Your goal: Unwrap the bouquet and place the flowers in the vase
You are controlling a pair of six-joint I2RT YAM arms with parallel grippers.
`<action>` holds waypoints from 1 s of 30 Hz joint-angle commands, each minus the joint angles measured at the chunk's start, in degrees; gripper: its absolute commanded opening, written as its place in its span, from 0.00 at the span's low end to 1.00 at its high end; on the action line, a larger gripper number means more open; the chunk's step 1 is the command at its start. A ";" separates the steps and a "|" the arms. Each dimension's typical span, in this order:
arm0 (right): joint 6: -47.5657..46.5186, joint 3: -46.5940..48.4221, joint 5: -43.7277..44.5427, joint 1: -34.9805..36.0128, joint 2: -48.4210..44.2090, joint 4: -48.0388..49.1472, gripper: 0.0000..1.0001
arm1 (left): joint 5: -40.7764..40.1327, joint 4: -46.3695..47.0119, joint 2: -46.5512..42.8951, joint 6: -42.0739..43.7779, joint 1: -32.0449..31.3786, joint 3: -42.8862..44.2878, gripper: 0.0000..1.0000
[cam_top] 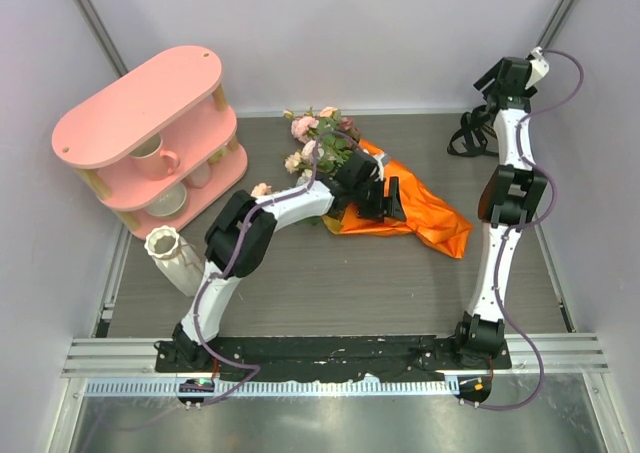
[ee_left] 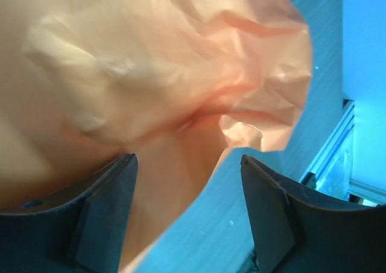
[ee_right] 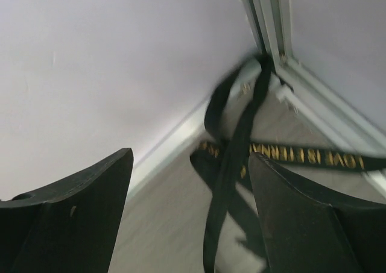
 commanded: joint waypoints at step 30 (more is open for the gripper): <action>5.49 -102.64 8.08 48.75 -78.18 -1.39 0.77 | -11.08 -26.49 -96.74 -7.87 -3.64 -45.18 0.91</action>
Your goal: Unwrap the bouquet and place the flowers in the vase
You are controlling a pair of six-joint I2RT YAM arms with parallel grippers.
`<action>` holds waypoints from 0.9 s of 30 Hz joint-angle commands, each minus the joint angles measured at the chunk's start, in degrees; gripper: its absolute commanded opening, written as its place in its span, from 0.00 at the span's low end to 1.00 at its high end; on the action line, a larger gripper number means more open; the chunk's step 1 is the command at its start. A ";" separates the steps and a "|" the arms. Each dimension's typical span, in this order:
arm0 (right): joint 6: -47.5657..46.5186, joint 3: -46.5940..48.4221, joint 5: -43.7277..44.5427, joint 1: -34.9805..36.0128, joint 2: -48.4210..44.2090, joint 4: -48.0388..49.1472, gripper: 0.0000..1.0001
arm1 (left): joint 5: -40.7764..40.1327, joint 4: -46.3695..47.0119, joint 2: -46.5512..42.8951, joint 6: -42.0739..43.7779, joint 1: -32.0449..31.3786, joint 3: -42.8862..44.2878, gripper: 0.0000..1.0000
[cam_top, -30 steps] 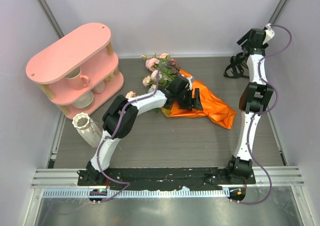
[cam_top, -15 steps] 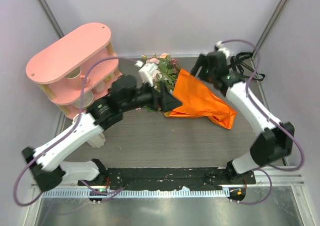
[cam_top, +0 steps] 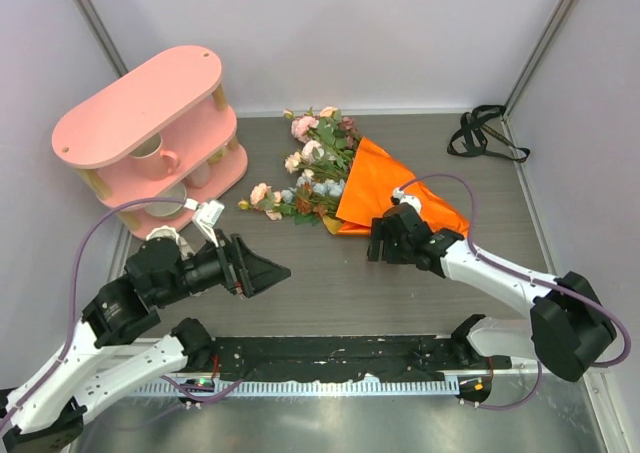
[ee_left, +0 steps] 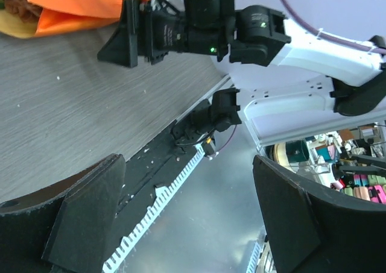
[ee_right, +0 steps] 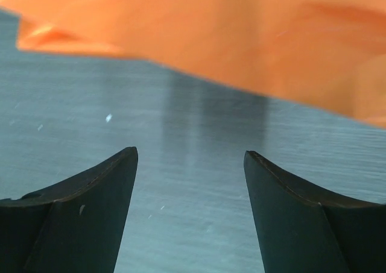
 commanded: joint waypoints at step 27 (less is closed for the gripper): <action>-7.56 28.97 10.16 -25.28 13.34 8.54 0.83 | 2.87 4.29 34.59 8.25 -0.08 13.91 0.89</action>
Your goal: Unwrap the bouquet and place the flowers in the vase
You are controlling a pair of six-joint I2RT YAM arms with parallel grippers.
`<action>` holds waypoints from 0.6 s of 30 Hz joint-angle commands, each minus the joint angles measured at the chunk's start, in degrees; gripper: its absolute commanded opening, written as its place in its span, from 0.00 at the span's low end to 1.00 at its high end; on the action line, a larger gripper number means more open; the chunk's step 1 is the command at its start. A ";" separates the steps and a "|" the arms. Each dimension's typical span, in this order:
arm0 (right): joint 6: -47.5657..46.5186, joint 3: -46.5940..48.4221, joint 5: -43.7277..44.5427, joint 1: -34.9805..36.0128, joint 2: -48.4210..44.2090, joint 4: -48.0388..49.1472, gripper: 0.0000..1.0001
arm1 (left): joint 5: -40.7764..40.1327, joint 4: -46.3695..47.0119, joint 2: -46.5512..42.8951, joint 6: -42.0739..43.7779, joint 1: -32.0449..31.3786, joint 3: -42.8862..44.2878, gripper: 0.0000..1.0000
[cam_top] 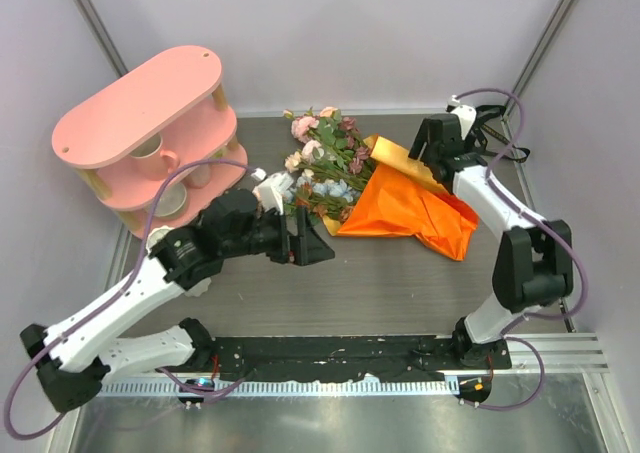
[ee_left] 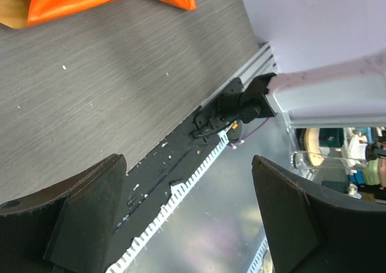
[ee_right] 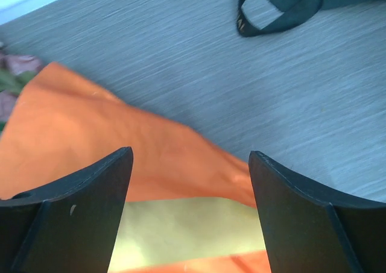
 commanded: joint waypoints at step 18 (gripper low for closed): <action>9.80 -25.21 -26.08 4.34 -40.59 -7.51 0.79 | -3.91 -0.82 51.31 17.11 6.08 39.61 0.73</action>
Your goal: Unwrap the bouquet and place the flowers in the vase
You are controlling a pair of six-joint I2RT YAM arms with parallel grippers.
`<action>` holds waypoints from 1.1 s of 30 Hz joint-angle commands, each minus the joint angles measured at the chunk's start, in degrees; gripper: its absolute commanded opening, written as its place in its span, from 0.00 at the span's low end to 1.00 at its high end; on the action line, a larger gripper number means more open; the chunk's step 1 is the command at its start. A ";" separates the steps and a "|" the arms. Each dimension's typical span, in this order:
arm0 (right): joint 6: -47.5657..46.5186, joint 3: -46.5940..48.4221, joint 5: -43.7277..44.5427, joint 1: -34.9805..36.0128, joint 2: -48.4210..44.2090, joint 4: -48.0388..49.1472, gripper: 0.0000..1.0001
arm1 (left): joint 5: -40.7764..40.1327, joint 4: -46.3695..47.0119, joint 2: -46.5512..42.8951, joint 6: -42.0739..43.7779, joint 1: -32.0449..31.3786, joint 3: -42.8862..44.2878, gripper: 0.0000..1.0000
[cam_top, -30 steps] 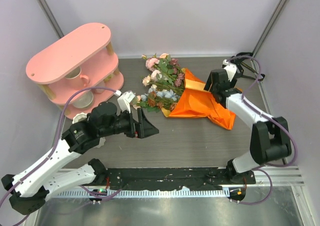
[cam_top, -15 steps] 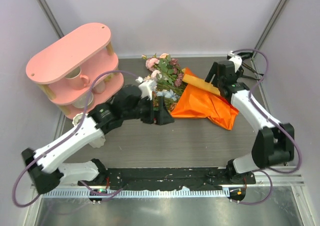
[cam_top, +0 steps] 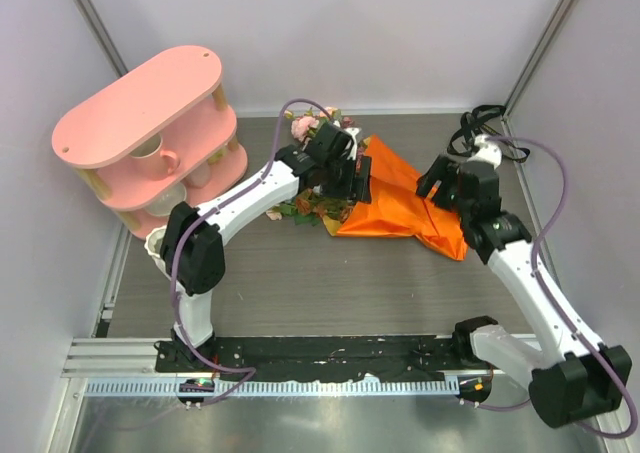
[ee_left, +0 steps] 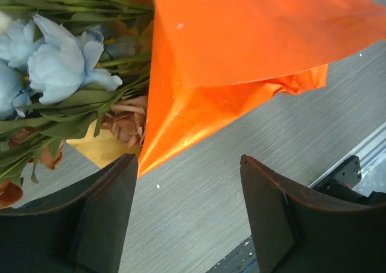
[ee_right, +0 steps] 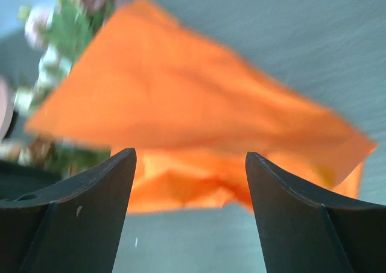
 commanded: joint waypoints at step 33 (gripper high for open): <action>2.38 16.56 -16.01 -11.06 30.71 1.68 0.78 | 16.71 2.34 25.79 -0.76 6.55 24.75 0.89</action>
